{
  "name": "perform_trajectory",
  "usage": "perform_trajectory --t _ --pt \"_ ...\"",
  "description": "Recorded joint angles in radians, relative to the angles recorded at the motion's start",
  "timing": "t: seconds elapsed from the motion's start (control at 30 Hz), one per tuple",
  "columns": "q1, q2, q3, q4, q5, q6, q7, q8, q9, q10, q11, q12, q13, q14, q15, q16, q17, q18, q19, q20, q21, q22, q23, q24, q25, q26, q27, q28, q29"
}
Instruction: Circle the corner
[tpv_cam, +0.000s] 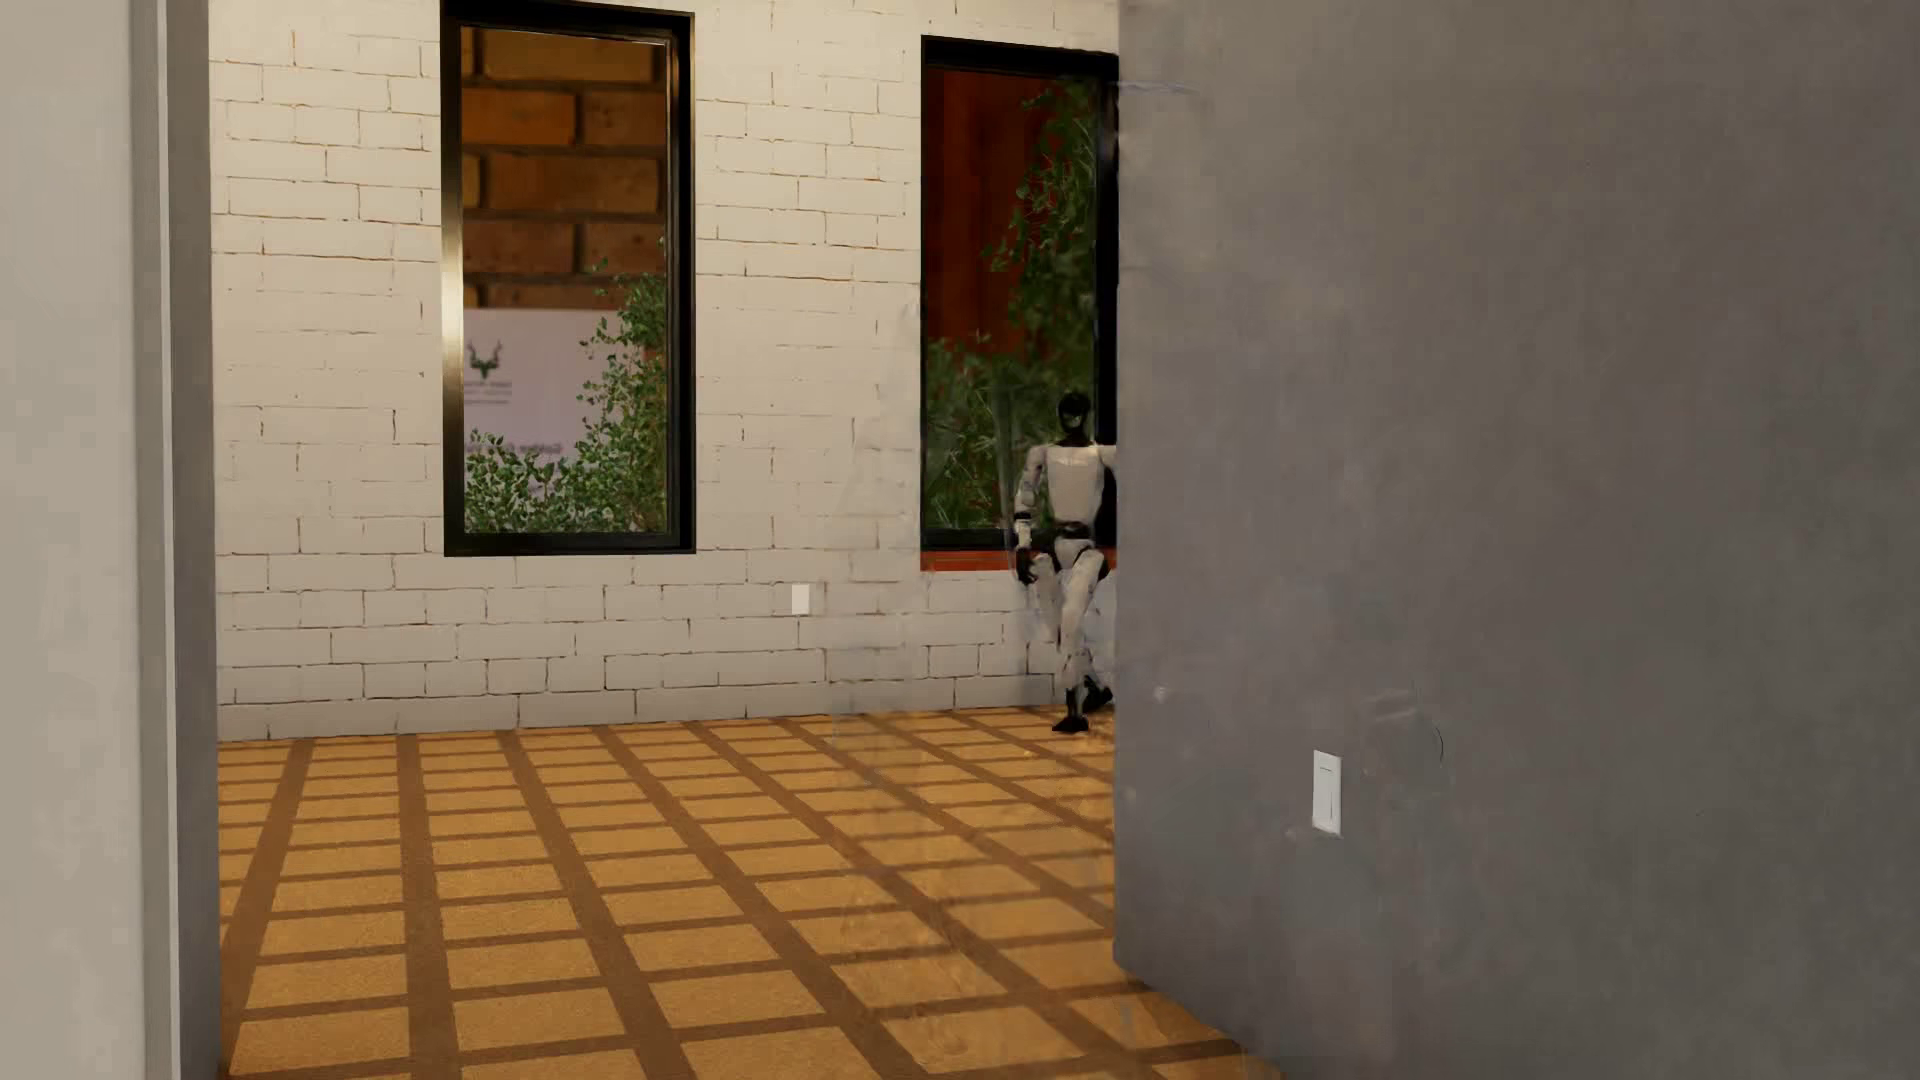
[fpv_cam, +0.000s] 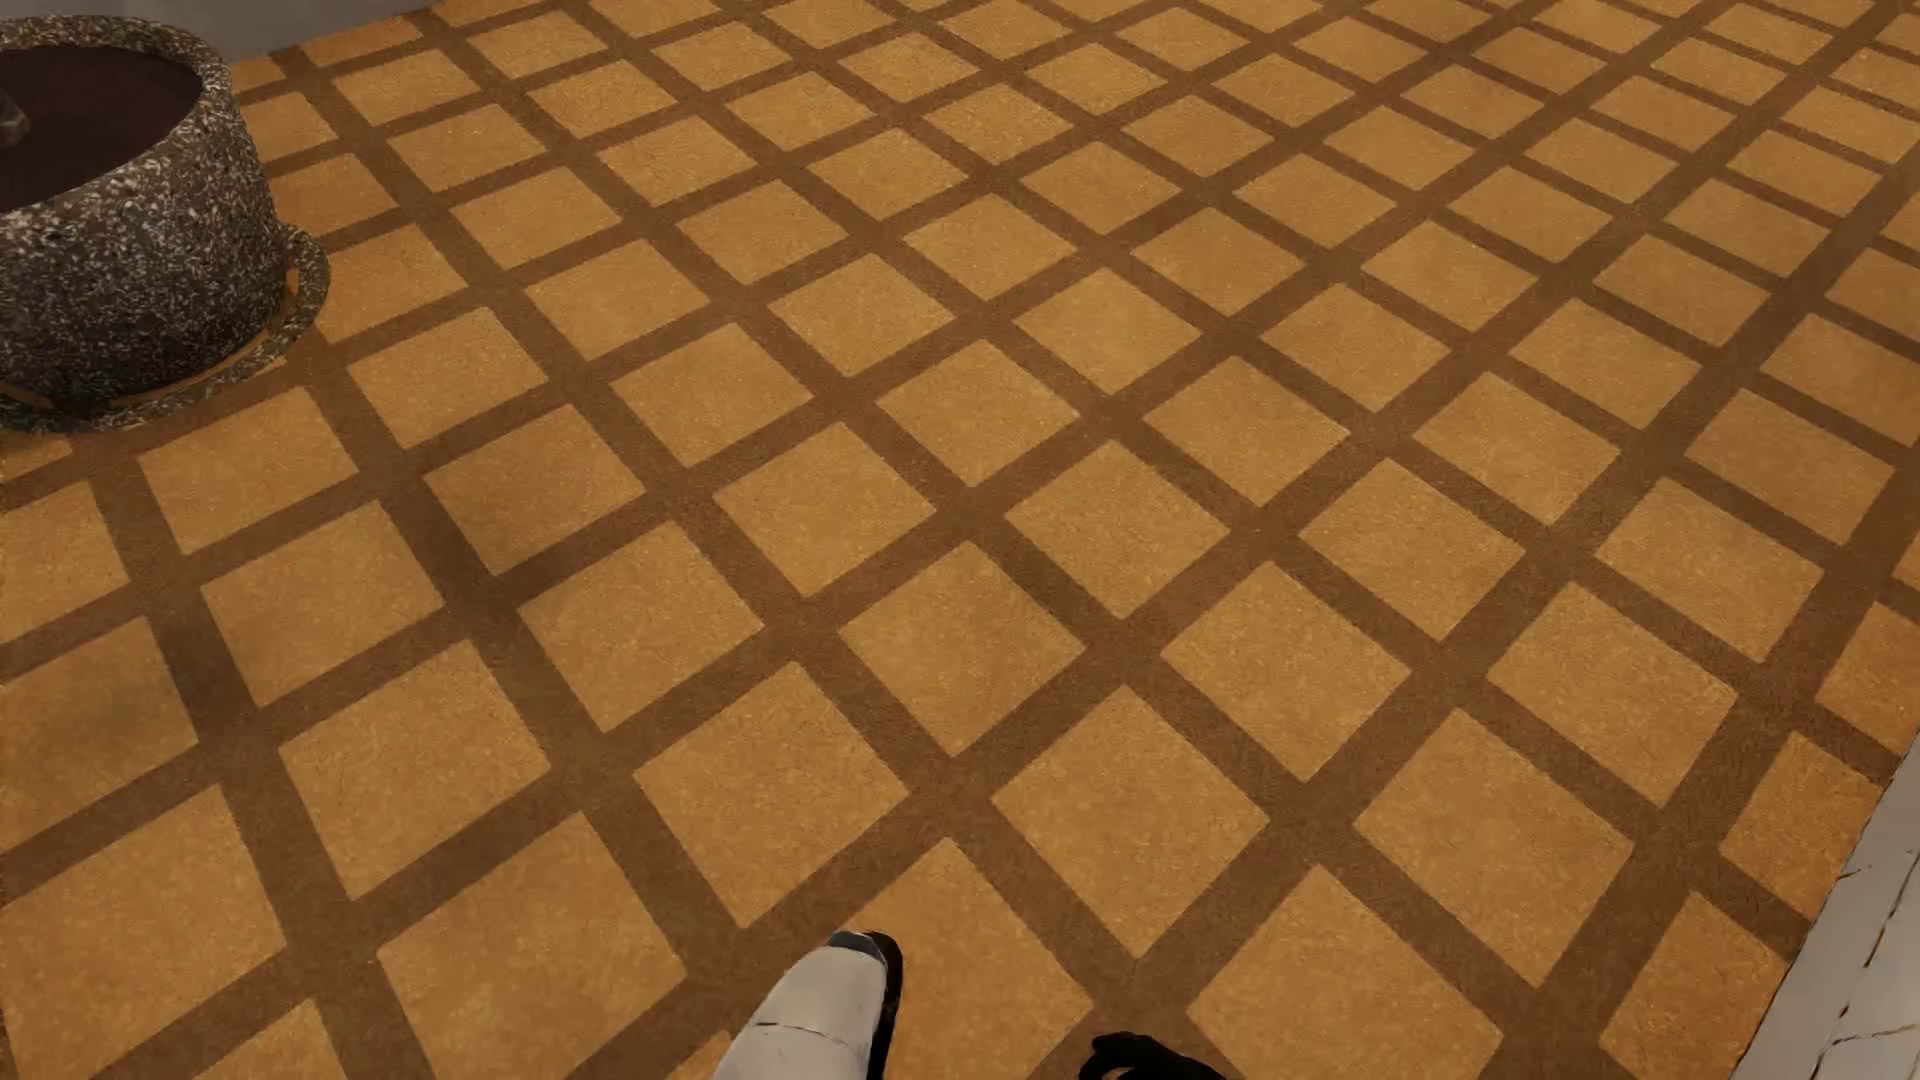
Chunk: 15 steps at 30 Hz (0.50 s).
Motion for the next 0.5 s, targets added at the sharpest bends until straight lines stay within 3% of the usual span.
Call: perform_trajectory --t 0.07,0.1,0.13,0.2,0.27,0.33,0.43,0.47,0.5 --pt "-0.018 0.042 0.039 0.001 -0.033 -0.009 0.0 0.0 -0.013 0.107 0.025 0.019 0.019 -0.02 0.081 -0.003 0.011 0.0 0.0 0.037 -0.028 0.023 0.063 0.0 0.0 0.0 0.0 0.0 0.0" --pt "-0.033 0.025 0.052 -0.004 -0.037 -0.021 0.0 0.0 -0.023 0.167 0.08 0.014 0.045 -0.032 0.181 -0.001 0.015 0.0 0.0 0.034 0.002 0.034 0.089 0.0 0.0 0.0 0.0 0.0 0.0" --pt "-0.002 0.01 0.047 -0.033 -0.07 -0.043 0.0 0.0 -0.021 0.223 0.174 0.009 0.055 -0.064 0.331 -0.001 0.023 0.0 0.0 0.017 0.022 0.055 0.142 0.0 0.0 0.0 0.0 0.0 0.0" --pt "0.095 -0.146 -0.005 -0.071 -0.073 -0.02 0.0 0.0 -0.023 0.243 0.527 -0.008 0.09 -0.14 0.63 -0.012 0.029 0.0 0.0 0.019 0.043 0.053 0.229 0.0 0.0 0.0 0.0 0.0 0.0" --pt "0.244 -0.357 -0.082 -0.111 -0.077 -0.004 0.0 0.0 0.005 0.203 0.898 -0.026 0.133 -0.199 0.624 -0.014 0.018 0.0 0.0 0.024 0.039 -0.012 0.233 0.0 0.0 0.0 0.0 0.0 0.0" --pt "0.416 -0.571 -0.184 -0.11 -0.049 0.034 0.0 0.0 0.016 0.089 0.917 -0.059 0.168 -0.211 0.597 -0.011 0.017 0.0 0.0 0.034 0.031 -0.083 0.235 0.0 0.0 0.0 0.0 0.0 0.0" --pt "0.693 -0.761 -0.344 -0.097 -0.036 0.066 0.0 0.0 0.02 -0.102 0.417 -0.073 0.213 -0.212 0.762 0.007 0.004 0.0 0.0 0.065 0.026 -0.198 0.233 0.0 0.0 0.0 0.0 0.0 0.0" --pt "0.762 -0.807 -0.38 -0.09 -0.041 0.069 0.0 0.0 0.01 -0.139 0.246 -0.087 0.218 -0.236 0.708 0.019 0.003 0.0 0.0 0.073 0.023 -0.234 0.229 0.0 0.0 0.0 0.0 0.0 0.0" --pt "0.819 -0.844 -0.402 -0.095 -0.049 0.066 0.0 0.0 0.0 -0.159 0.121 -0.107 0.225 -0.263 0.527 0.028 0.002 0.0 0.0 0.081 0.015 -0.26 0.222 0.0 0.0 0.0 0.0 0.0 0.0"
